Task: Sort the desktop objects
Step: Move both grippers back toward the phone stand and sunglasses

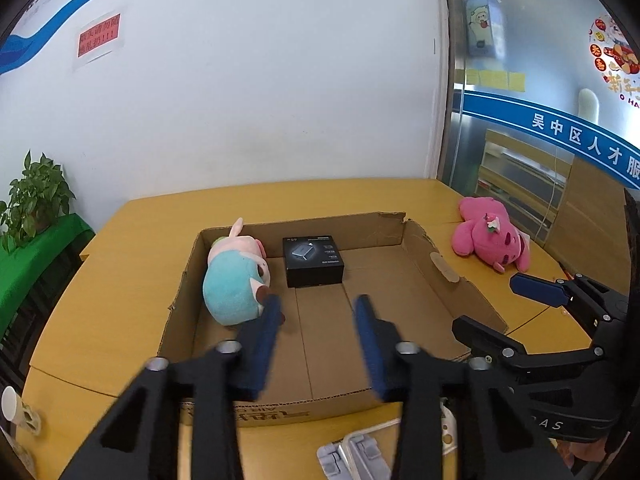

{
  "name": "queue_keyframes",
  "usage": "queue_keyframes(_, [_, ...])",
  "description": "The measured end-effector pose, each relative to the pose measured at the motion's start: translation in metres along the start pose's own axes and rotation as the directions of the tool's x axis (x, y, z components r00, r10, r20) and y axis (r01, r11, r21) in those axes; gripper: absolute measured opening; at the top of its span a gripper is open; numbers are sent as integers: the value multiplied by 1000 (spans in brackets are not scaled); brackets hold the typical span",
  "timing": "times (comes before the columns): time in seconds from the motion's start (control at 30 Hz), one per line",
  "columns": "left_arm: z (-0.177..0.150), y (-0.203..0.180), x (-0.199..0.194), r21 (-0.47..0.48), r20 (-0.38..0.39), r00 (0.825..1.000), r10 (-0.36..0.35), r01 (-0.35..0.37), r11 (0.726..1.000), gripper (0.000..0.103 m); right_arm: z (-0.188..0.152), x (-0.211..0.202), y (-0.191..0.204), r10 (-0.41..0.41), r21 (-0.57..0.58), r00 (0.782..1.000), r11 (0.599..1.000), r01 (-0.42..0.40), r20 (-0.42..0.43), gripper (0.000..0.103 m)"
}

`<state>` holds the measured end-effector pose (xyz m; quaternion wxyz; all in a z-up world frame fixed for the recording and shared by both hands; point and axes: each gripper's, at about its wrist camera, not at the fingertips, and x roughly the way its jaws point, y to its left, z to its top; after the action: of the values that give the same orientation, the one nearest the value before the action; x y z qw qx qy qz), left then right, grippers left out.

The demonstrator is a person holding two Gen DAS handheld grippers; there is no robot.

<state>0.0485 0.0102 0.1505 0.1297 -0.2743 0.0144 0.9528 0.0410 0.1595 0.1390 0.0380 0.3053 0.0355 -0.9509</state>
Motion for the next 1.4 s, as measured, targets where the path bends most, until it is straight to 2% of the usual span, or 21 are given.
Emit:
queue_keyframes(0.07, [-2, 0, -1, -23, -12, 1000, -8, 8, 1000, 20, -3, -4, 0, 1, -2, 1000, 1000, -1, 0, 80])
queue_keyframes(0.13, [-5, 0, -3, -33, -16, 1000, 5, -6, 999, 34, -5, -8, 1, -1, -1, 1000, 1000, 1, 0, 80])
queue_keyframes(0.2, [-7, 0, -6, -47, -9, 1000, 3, -3, 999, 83, -7, -10, 1, 12, 1, 1000, 1000, -12, -1, 80])
queue_keyframes(0.23, [-8, 1, -9, -56, 6, 1000, 9, -9, 998, 91, -7, -11, 2, 13, -1, 1000, 1000, -13, -1, 80])
queue_keyframes(0.27, [-9, 1, -12, -59, 23, 1000, 20, -18, 998, 93, -8, -12, 4, 9, -5, 1000, 1000, -9, 1, 80])
queue_keyframes(0.8, [-19, 0, -9, -61, -13, 1000, 18, -19, 998, 95, -19, -12, 10, 0, 9, 1000, 1000, 0, -15, 80])
queue_keyframes(0.83, [-20, -1, -8, -57, -15, 1000, 21, -22, 998, 95, -19, -12, 10, -40, 44, 999, 998, 41, -19, 80])
queue_keyframes(1.0, [-22, -3, -6, -53, -22, 1000, 19, -20, 998, 95, -21, -12, 6, -40, 52, 999, 998, 41, -21, 80])
queue_keyframes(1.27, [-24, -5, -2, -43, -38, 999, 11, -13, 999, 95, -24, -11, 1, -23, 67, 999, 997, 25, -30, 80])
queue_keyframes(1.4, [-35, -3, 4, -31, -75, 997, -1, -2, 1000, 95, -41, -7, -8, 38, 89, 998, 995, -33, -52, 80])
